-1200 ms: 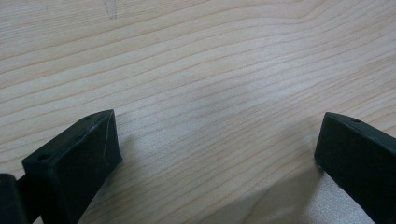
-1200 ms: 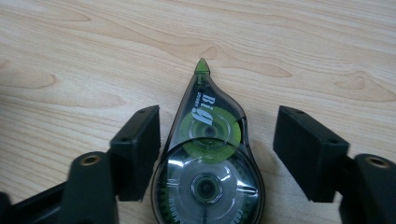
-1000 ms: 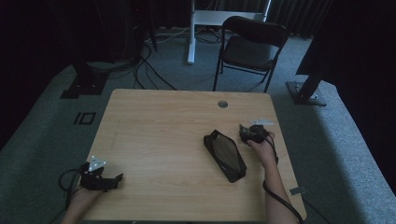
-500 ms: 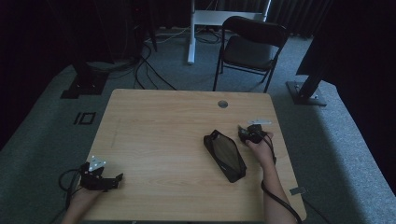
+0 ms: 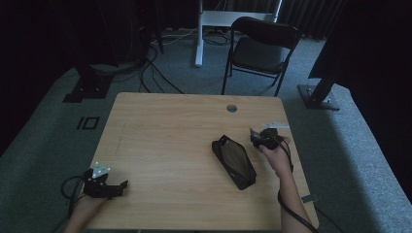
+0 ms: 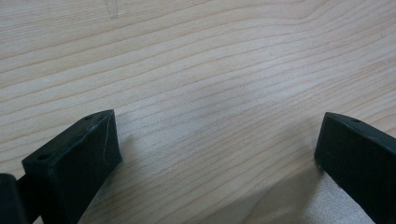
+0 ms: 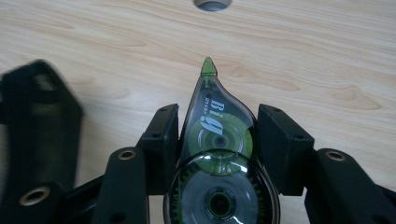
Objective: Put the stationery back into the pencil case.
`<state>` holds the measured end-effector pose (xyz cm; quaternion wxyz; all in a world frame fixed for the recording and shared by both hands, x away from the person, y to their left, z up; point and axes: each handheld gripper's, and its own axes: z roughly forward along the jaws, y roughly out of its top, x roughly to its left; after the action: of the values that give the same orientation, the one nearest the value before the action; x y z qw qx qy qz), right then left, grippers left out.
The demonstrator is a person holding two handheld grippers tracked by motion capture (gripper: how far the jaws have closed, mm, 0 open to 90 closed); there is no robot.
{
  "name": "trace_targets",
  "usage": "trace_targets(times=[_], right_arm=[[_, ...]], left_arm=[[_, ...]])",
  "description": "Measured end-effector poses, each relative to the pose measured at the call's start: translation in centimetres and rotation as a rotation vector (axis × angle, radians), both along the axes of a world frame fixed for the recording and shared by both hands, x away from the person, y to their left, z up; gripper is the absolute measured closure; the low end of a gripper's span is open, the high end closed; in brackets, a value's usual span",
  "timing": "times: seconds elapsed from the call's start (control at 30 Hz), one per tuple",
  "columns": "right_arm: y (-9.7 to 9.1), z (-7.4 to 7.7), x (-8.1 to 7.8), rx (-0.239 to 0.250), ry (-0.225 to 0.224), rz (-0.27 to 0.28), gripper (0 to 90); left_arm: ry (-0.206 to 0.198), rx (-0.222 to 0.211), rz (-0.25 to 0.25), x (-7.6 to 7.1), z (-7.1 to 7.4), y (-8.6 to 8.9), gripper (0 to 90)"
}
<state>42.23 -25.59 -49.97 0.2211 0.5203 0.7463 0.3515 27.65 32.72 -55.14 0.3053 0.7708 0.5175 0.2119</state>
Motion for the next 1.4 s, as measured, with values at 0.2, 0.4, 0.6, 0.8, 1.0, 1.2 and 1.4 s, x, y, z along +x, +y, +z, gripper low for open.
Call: trace_targets(times=[0.2,0.4,0.6,0.8,1.0,1.2,1.4], right_arm=[[-0.1,1.1,-1.2,0.037,0.003,-0.008,49.6],[0.2,2.4,-2.1,0.046,-0.014,0.003,49.6],[0.9,3.1,-3.0,0.066,-0.024,0.015,49.7],[2.0,3.1,-3.9,0.073,-0.013,0.029,49.7],[2.5,3.5,-4.5,0.078,-0.016,0.040,49.8],[3.2,4.0,-5.1,0.089,-0.016,0.057,49.8],[4.1,4.3,-5.5,0.089,-0.019,0.074,49.8]], left_arm=[[0.000,0.001,0.000,0.0,0.0,0.0,0.1],[0.000,0.000,0.000,0.0,0.0,0.0,0.1],[0.000,0.001,-0.001,0.0,0.0,0.0,0.1],[0.000,0.000,0.000,0.0,0.0,0.0,0.1],[0.000,0.000,0.000,0.0,0.0,0.0,0.1],[0.000,0.000,0.000,0.0,0.0,0.0,0.1],[0.001,0.001,-0.001,0.0,0.0,0.0,0.1]])
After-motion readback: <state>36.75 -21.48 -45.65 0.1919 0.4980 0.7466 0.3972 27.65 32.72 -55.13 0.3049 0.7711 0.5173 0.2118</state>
